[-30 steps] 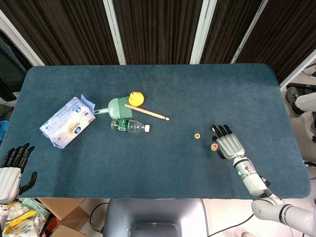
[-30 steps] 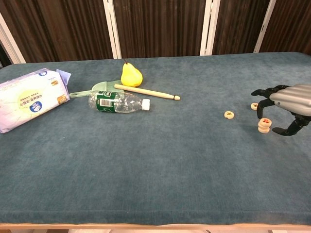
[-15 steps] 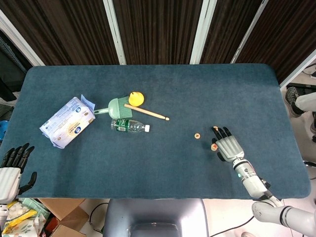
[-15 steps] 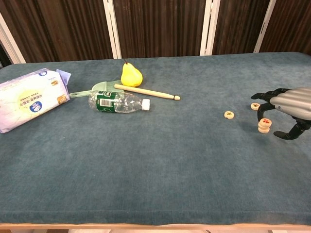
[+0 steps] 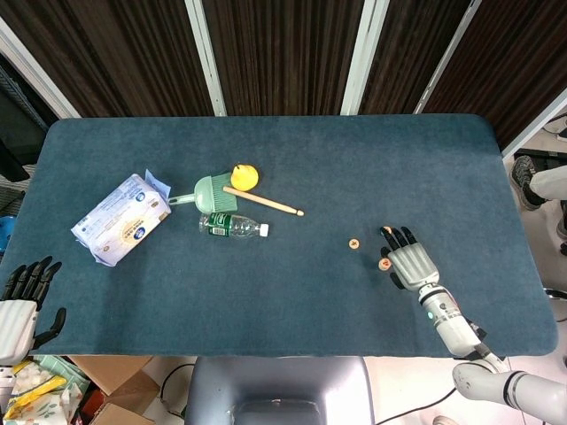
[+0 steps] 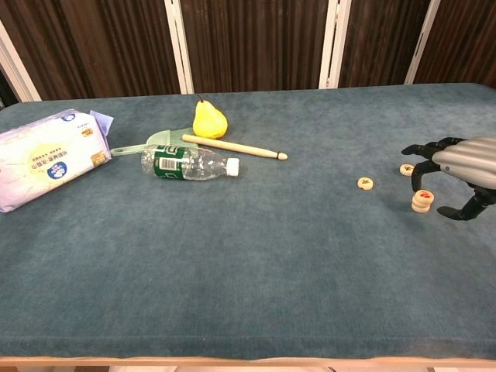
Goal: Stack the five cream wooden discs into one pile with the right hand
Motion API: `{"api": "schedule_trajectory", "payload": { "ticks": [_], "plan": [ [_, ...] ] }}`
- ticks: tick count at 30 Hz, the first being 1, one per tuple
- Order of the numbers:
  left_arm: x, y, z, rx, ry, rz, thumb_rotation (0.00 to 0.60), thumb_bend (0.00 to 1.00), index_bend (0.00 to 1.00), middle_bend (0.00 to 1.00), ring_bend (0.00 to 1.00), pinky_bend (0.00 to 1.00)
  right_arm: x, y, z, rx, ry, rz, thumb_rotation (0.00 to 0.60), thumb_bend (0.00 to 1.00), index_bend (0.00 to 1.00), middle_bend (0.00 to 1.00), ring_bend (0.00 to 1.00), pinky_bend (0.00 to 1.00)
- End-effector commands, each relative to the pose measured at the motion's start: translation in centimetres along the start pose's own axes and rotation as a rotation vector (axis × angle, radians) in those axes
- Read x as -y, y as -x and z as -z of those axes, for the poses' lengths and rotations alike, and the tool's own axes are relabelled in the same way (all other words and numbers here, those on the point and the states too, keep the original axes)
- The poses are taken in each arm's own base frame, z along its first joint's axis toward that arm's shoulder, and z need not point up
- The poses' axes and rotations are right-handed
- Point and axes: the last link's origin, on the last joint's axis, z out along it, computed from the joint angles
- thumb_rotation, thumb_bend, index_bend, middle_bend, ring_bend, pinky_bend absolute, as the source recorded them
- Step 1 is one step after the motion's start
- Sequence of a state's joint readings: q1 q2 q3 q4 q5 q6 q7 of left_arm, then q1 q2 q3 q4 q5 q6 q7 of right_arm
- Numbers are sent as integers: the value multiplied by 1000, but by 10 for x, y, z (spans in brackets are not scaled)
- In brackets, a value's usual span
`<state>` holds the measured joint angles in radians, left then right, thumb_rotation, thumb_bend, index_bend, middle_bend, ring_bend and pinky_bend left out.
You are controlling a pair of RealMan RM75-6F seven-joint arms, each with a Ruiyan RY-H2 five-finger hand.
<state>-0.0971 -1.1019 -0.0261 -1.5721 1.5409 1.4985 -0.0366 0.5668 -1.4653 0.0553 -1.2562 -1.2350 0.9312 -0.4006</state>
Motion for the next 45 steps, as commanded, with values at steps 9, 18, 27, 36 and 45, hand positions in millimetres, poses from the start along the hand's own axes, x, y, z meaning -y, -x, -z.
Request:
{"api": "schedule_trajectory", "payload": {
  "ticks": [9, 18, 27, 36, 45],
  "plan": [
    [1, -1, -1, 3, -9, 4, 600, 482, 0, 0, 0, 0, 1, -28, -5, -63, -7, -140, 600, 485, 449, 56, 0, 0],
    [0, 1, -1, 9, -5, -1, 600, 483, 0, 0, 0, 0, 21, -50, -33, -98, -12, -212, 600, 484, 473, 56, 0, 0],
    [1, 0, -2, 5, -5, 2, 600, 482, 0, 0, 0, 0, 46, -40, -76, -60, 29, -171, 600, 455, 488, 56, 0, 0],
    [3, -2, -1, 1, -7, 7, 600, 483, 0, 0, 0, 0, 49, -31, -85, -31, 38, -163, 600, 454, 511, 56, 0, 0],
    [4, -2, -2, 2, -13, 11, 600, 483, 0, 0, 0, 0, 50, -26, -86, -15, 37, -149, 600, 455, 537, 56, 0, 0]
  ]
}}
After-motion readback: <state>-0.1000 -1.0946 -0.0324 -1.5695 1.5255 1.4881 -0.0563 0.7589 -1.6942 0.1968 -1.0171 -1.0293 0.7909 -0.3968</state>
